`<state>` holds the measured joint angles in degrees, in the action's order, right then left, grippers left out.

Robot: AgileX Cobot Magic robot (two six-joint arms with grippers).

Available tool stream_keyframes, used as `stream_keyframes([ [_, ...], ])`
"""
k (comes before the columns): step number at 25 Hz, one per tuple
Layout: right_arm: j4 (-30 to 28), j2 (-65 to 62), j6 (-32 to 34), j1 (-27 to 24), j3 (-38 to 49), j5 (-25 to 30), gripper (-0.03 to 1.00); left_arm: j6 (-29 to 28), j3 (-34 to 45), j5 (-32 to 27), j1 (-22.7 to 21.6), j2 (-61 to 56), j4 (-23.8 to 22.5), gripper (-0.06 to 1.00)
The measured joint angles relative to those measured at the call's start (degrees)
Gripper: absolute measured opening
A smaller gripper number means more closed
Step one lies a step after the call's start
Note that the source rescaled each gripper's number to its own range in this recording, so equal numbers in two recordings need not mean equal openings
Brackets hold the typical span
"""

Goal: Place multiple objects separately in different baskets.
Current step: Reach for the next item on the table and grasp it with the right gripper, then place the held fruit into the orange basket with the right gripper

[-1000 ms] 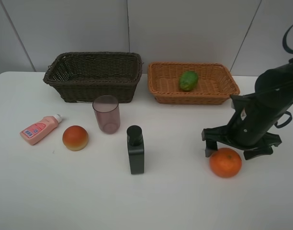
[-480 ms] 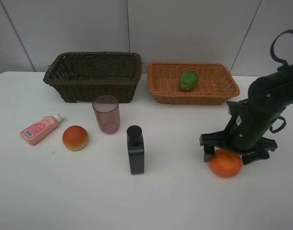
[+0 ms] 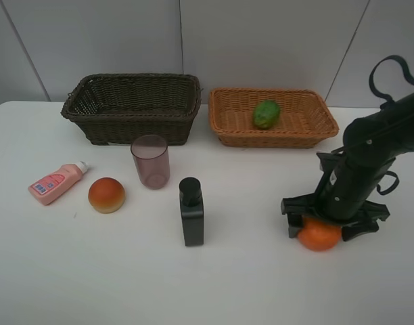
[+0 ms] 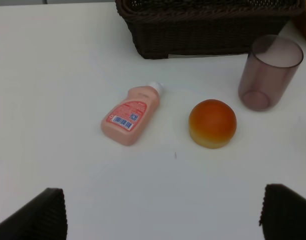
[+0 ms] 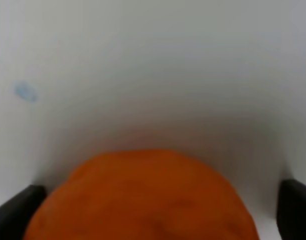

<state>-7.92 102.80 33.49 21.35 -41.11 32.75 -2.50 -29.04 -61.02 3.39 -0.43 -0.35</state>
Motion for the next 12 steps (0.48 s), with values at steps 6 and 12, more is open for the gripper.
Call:
stream_keyframes([
  [6,0.0,0.0,0.0,0.0,0.0,-0.3,0.61,0.0,0.0,0.0,0.0,0.0,0.0,1.0],
  [12,0.0,0.0,0.0,0.0,0.0,-0.3,0.61,0.0,0.0,0.0,0.0,0.0,0.0,1.0],
])
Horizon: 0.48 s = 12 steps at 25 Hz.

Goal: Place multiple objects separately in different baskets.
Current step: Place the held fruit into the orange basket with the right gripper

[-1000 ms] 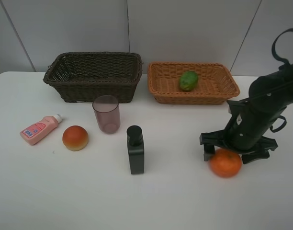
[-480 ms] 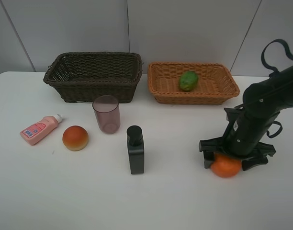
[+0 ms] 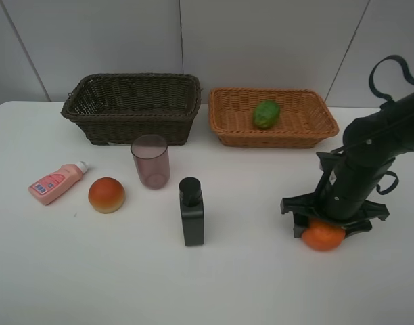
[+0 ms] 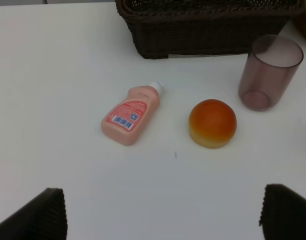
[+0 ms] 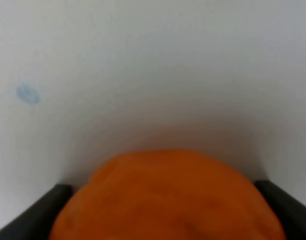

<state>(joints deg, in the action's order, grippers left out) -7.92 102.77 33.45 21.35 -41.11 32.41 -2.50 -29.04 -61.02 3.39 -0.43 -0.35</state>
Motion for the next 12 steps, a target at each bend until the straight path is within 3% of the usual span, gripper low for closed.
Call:
stream_keyframes([
  [12,0.0,0.0,0.0,0.0,0.0,-0.2,0.61,0.0,0.0,0.0,0.0,0.0,0.0,1.0],
])
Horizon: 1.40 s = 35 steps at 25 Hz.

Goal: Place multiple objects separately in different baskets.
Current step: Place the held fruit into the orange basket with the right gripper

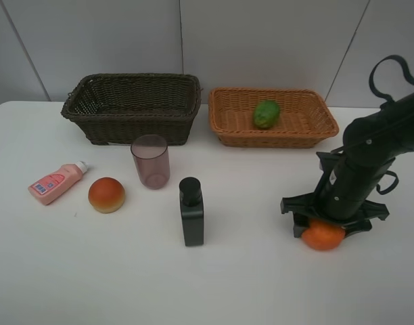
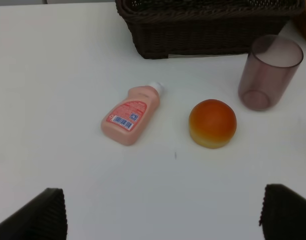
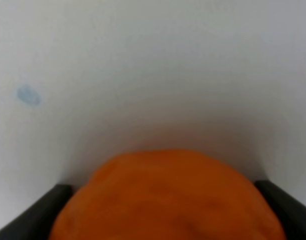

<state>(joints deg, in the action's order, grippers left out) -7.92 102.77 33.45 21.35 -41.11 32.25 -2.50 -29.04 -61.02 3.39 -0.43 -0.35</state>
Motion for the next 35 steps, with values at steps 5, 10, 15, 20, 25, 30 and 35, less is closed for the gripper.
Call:
stream_keyframes([
  [5,-0.5,0.0,-0.1,0.7,-1.5,2.1,0.61,0.0,0.0,0.0,0.0,0.0,0.0,1.0],
  [10,0.0,-0.2,-5.4,1.2,-10.8,12.2,0.61,0.0,0.0,0.0,0.0,0.0,0.0,1.0],
  [15,1.4,0.2,-11.8,1.2,-22.5,21.1,0.61,0.0,0.0,0.0,0.0,0.0,0.0,1.0],
  [20,1.4,4.2,-15.3,0.5,-35.0,25.5,0.61,0.0,0.0,0.0,0.0,0.0,0.0,1.0],
  [25,0.2,9.2,-17.5,-1.4,-46.4,26.3,0.61,0.0,0.0,0.0,0.0,0.0,0.0,1.0],
  [30,-2.3,12.4,-18.4,-4.6,-51.4,23.8,0.61,0.0,0.0,0.0,0.0,0.0,0.0,1.0],
  [35,-3.2,14.1,-18.5,-7.6,-51.6,16.1,0.61,0.0,0.0,0.0,0.0,0.0,0.0,1.0],
])
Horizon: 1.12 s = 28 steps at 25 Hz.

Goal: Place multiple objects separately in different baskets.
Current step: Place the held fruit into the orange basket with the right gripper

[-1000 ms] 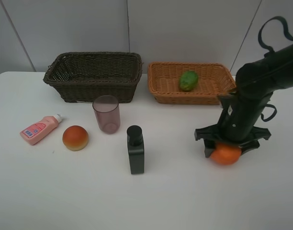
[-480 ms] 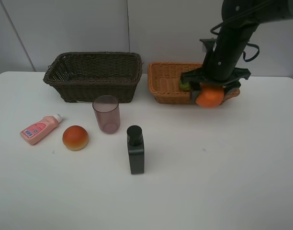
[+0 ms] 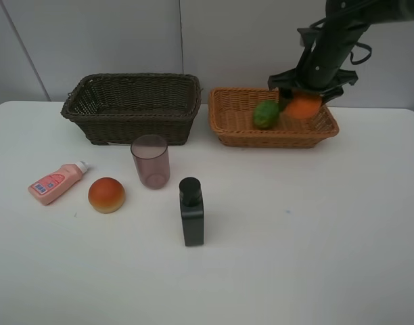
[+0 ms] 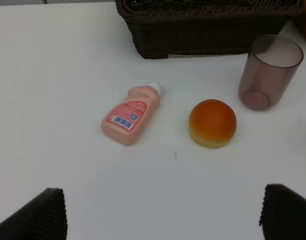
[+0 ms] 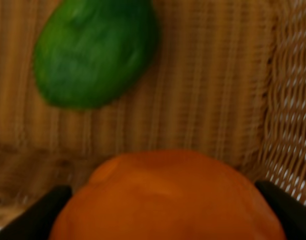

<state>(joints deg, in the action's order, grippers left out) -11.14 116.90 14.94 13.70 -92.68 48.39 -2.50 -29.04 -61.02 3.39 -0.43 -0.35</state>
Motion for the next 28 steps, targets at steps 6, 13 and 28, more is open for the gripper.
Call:
stream_keyframes([
  [6,-0.4,3.5,0.2,-2.4,0.0,-7.7,0.61,0.0,0.0,0.0,0.0,0.0,0.0,1.0],
  [13,-0.7,6.5,0.2,-2.4,0.0,-12.7,0.61,0.0,0.0,0.0,0.0,0.0,0.0,1.0],
  [28,-0.9,7.6,0.3,-2.4,0.0,-12.0,0.97,0.0,0.0,0.0,0.0,0.0,0.0,1.0],
])
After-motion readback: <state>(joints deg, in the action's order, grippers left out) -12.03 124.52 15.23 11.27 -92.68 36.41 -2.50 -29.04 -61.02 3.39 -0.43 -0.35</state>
